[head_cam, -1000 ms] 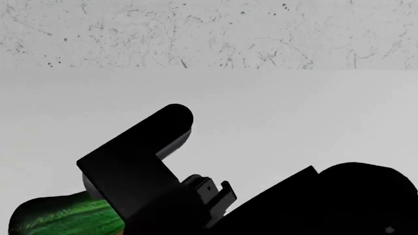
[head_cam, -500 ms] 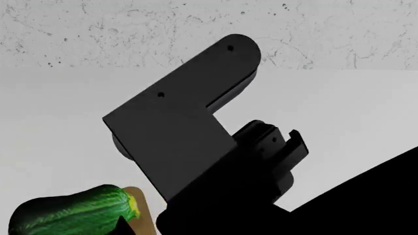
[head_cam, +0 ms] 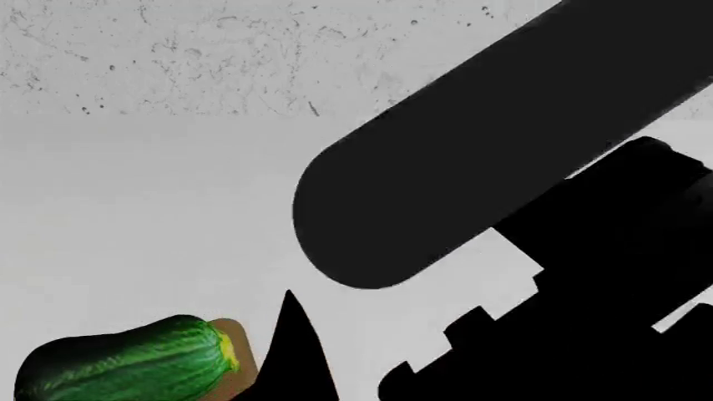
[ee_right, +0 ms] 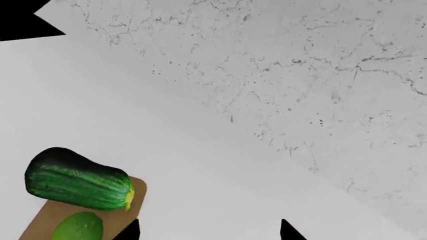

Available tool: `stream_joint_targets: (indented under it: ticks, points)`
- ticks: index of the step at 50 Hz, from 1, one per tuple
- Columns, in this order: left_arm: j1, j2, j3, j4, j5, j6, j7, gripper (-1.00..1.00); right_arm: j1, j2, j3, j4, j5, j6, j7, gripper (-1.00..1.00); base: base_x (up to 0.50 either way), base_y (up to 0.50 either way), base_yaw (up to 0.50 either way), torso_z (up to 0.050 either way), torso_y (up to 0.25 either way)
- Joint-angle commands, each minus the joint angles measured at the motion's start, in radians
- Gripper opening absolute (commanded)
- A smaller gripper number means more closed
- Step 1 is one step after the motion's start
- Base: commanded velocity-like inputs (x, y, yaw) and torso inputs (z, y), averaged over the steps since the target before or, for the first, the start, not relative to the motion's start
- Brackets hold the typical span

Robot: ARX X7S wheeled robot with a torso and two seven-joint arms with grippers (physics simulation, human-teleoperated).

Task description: Clear the non-vegetable object off the cutting board and place the vegetables onto it.

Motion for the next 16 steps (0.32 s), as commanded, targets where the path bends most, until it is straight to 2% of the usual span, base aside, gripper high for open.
stream_joint_targets:
  ticks: [1,12,16]
  points:
    - [0.072,-0.103,-0.061,0.195,-0.030,0.103,-0.007,1.00,0.052,0.011,0.086,-0.084,0.040,-0.071,0.071,1.00,0.00,0.00,0.00,0.000,0.000]
    - [0.160,-0.373,-0.064,0.366,-0.043,0.284,0.028,1.00,0.088,0.052,0.168,-0.134,0.080,-0.084,0.216,1.00,0.00,0.00,0.00,0.000,0.000]
    - [0.143,-0.390,-0.085,0.393,-0.069,0.269,0.004,1.00,0.096,0.043,0.236,-0.144,0.159,-0.092,0.303,1.00,0.00,0.00,0.00,0.000,0.000]
